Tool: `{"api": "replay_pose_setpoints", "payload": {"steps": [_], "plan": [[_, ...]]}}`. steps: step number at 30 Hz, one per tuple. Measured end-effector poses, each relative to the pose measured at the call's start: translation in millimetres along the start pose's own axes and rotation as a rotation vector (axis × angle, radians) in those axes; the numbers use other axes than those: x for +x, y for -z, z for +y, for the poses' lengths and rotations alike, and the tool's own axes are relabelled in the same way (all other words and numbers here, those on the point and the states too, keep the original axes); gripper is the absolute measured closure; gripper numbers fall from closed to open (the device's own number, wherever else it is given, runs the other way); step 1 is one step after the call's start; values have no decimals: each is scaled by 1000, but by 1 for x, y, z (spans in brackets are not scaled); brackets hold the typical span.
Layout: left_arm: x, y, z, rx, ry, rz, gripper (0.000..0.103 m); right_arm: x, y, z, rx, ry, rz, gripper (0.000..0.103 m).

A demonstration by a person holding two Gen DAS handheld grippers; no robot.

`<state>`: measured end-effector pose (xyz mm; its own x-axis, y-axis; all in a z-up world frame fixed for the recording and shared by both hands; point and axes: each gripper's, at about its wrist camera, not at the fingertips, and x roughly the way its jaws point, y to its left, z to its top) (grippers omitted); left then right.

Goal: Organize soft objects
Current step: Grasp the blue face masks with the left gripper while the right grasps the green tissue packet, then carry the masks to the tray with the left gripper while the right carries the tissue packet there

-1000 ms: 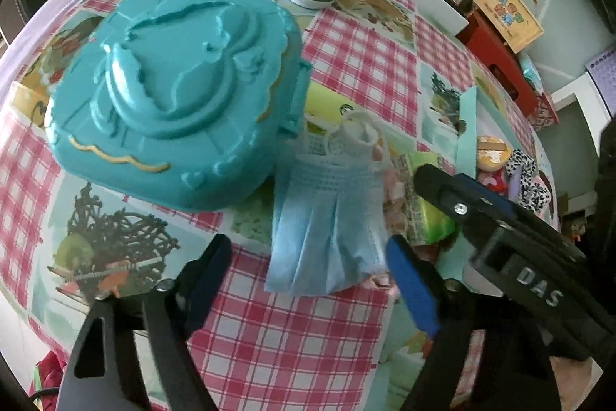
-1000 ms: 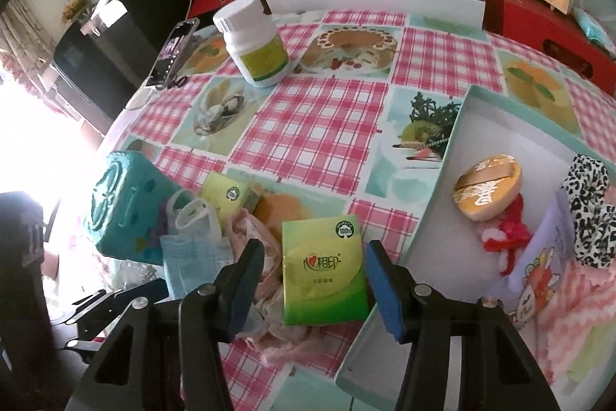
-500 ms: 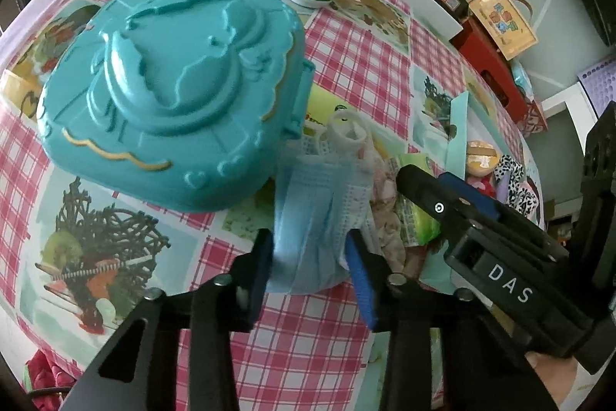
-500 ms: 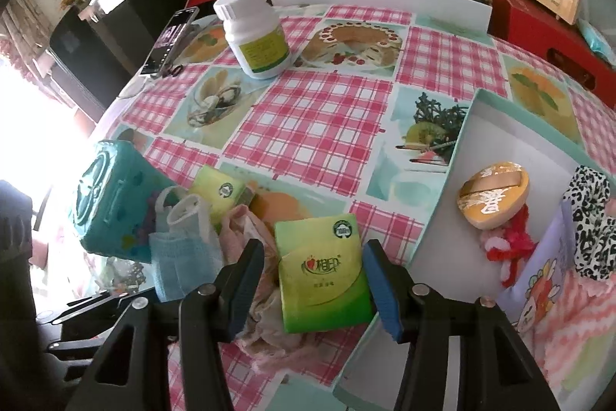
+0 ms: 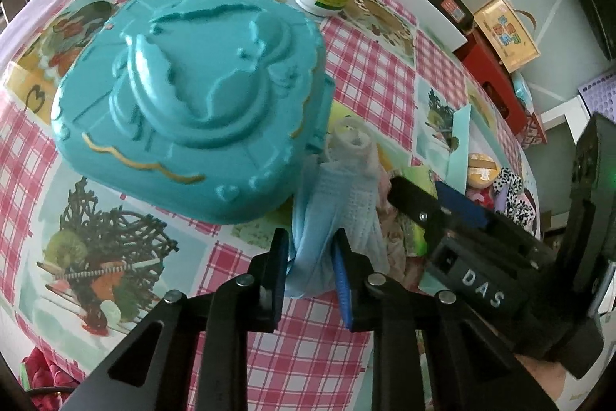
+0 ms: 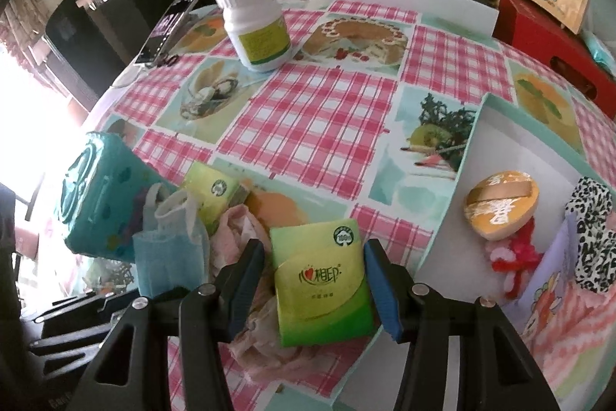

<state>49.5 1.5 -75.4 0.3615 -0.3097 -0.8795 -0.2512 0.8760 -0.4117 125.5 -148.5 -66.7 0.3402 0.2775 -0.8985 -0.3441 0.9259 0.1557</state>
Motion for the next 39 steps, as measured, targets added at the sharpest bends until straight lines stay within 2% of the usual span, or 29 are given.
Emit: {"api": "replay_pose_setpoints", "payload": {"steps": [5,27,30,39], "plan": [[-2,0,4,-8,2,1,80,-3,5,0,19,-32,7,49],[-4,-1,2,-16,9,-10,83,5,8,9,-35,28,23,53],[-5,-2,1,-12,11,-15,87,5,8,9,-30,31,22,53],[-18,-1,-9,24,39,-50,92,-18,6,3,16,44,-40,53]]}}
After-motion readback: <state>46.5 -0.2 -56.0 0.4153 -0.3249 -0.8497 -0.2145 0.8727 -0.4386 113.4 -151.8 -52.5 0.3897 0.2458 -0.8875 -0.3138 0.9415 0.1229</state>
